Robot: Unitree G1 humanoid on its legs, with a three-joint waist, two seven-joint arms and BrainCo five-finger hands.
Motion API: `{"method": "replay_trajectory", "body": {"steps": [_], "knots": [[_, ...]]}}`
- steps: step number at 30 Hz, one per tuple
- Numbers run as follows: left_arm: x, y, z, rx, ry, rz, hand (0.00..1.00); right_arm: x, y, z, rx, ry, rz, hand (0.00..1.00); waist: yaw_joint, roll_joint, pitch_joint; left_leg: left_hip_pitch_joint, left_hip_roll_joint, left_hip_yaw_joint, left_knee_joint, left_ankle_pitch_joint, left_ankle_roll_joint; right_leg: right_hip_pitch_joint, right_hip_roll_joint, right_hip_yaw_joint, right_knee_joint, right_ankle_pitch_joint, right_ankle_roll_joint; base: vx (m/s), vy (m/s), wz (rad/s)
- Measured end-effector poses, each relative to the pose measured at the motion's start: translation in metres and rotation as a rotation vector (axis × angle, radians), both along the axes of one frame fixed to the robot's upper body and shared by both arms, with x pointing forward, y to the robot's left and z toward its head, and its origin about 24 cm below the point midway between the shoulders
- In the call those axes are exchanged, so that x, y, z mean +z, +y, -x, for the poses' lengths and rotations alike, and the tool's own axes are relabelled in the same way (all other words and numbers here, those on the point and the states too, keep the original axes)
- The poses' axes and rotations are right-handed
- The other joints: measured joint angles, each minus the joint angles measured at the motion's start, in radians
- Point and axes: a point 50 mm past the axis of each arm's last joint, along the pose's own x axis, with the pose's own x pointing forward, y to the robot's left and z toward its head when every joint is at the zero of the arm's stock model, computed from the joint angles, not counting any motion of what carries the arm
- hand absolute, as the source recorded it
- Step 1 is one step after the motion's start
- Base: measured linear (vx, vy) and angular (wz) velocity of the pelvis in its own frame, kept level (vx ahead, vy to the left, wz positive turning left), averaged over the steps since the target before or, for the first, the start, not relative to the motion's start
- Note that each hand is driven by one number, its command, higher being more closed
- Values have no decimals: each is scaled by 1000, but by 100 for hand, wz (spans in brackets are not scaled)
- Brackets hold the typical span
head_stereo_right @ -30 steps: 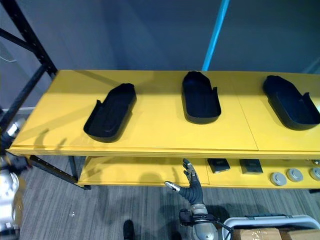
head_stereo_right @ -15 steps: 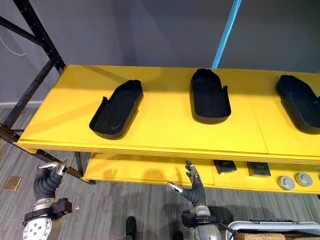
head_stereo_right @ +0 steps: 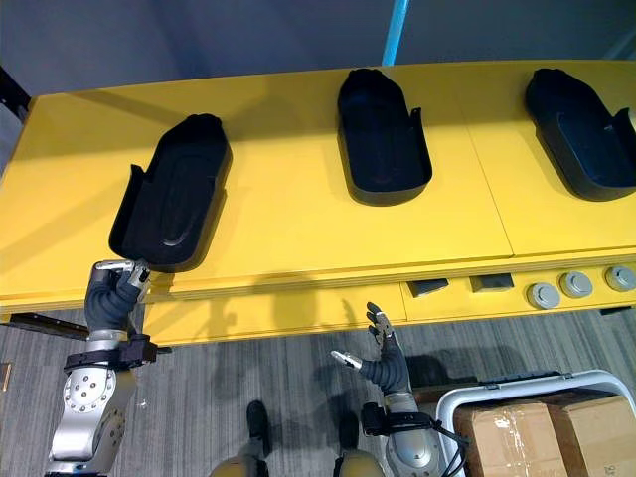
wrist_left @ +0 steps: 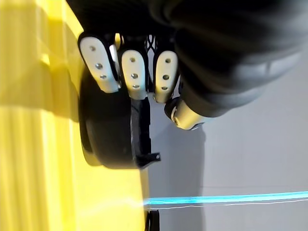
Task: Walk over and take plastic housings, then place them on the shelf
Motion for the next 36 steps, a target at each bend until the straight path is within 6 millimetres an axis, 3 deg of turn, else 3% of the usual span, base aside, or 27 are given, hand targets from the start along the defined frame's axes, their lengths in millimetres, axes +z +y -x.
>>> {"method": "replay_trajectory", "body": {"steps": [11,19,32,36], "knots": [[2,-2,-12,-61,-9,-23,100,4,1,-5,13,-22,2,0,2,3,25,-29,6,4,0,2,3,-33,7,6,0,12,-1,-9,-7,-2],[7,-3,-28,-69,-31,-44,100,12,3,-14,37,-58,-10,0,32,4,27,-50,10,25,-4,-1,-4,-68,10,37,-6,29,7,-60,9,-10],[18,-8,-53,-54,-46,-31,100,10,12,-15,77,-52,-16,0,32,3,28,-81,14,27,-4,-4,-7,-90,12,58,-41,76,14,-65,19,-2],[27,-11,-60,-62,-63,-15,100,10,15,-15,89,-50,-19,0,30,1,29,-101,13,27,-4,-20,-28,-92,12,59,-73,91,15,-50,31,7]]}}
